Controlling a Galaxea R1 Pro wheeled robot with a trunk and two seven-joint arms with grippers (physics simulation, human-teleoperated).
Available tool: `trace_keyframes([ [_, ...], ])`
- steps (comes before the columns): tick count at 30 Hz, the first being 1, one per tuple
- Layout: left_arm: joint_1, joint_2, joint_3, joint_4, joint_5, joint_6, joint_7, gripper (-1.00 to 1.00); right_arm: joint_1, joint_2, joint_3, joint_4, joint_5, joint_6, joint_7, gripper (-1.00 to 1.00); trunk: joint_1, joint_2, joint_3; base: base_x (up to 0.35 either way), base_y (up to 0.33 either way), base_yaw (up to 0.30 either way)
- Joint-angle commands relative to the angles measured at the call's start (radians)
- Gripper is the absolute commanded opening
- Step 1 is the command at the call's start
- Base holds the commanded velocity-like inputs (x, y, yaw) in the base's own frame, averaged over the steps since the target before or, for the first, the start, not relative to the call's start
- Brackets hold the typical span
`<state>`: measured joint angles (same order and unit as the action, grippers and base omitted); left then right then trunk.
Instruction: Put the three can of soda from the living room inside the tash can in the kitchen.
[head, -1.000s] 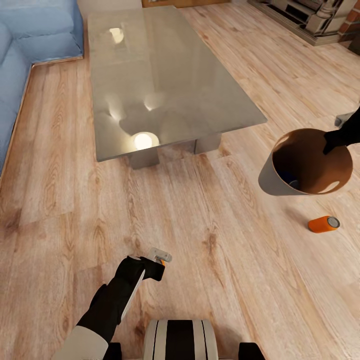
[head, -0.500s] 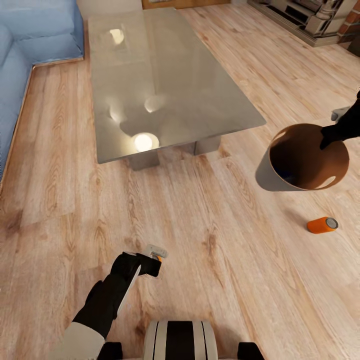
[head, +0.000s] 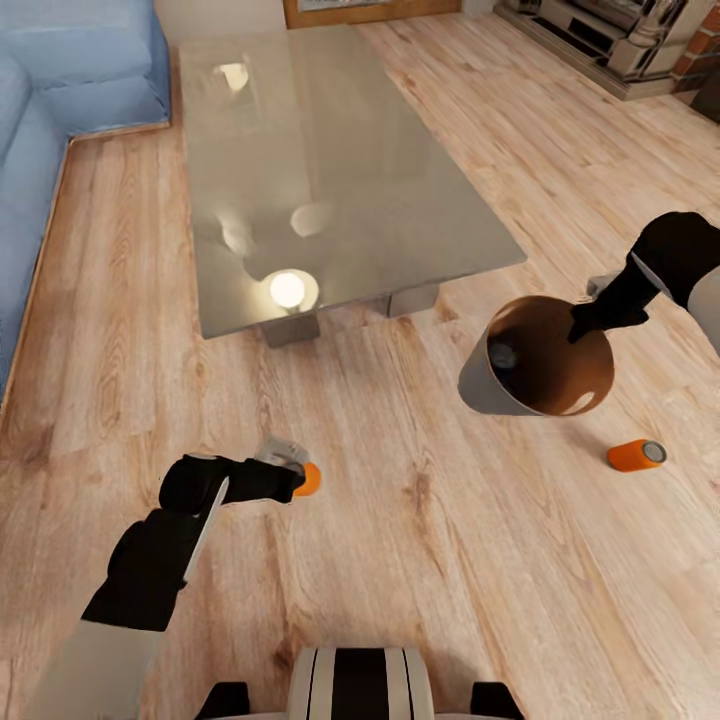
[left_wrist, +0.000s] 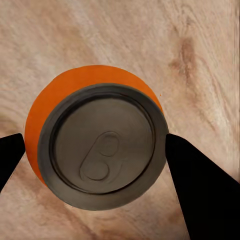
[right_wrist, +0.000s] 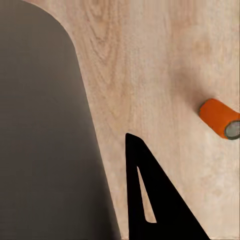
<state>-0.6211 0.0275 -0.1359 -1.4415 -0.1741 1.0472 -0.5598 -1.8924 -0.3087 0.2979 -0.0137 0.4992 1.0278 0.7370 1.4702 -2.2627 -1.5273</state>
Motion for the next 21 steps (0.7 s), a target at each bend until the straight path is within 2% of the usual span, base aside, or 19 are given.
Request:
trace_keyframes([
  [1,-0.008,0.011,0.004,-0.003,-0.002,0.000,-0.027,-1.00,0.016,0.006,-0.032,0.001,-0.051,0.019,0.034,-1.00,-0.004,0.007,0.003,0.000,0.000,0.000],
  [7,-0.019,0.023,0.020,-0.030,-0.003,0.000,-0.061,-1.00,0.031,0.014,-0.032,0.001,-0.052,0.019,0.033,-1.00,-0.027,0.049,0.022,0.000,0.000,0.000],
  [10,-0.023,0.038,0.025,-0.040,-0.004,0.000,-0.081,-1.00,0.042,0.019,-0.033,0.001,-0.052,0.019,0.033,-1.00,-0.039,0.070,0.031,0.000,0.000,0.000],
  [12,-0.043,0.060,0.030,-0.044,-0.005,0.000,-0.141,-1.00,0.066,0.024,-0.034,0.000,-0.053,0.019,0.033,-1.00,-0.046,0.084,0.038,0.000,0.000,0.000],
  [16,-0.086,0.074,0.051,-0.044,-0.011,0.000,-0.248,-1.00,0.091,0.033,-0.034,0.000,-0.053,0.019,0.033,-1.00,-0.062,0.112,0.050,0.000,0.000,0.000],
  [17,-0.105,0.088,0.063,-0.043,-0.013,0.000,-0.315,-1.00,0.109,0.043,-0.035,0.000,-0.053,0.019,0.032,-1.00,-0.065,0.119,0.053,0.000,0.000,0.000],
  [18,-0.113,0.101,0.068,-0.042,-0.013,0.000,-0.354,-1.00,0.122,0.049,-0.035,0.000,-0.053,0.019,0.032,-1.00,-0.069,0.126,0.057,0.000,0.000,0.000],
  [21,-0.131,0.139,0.074,-0.038,-0.014,0.000,-0.439,-1.00,0.157,0.059,-0.035,-0.010,-0.053,0.019,0.032,-1.00,-0.081,0.147,0.066,0.000,0.000,0.000],
])
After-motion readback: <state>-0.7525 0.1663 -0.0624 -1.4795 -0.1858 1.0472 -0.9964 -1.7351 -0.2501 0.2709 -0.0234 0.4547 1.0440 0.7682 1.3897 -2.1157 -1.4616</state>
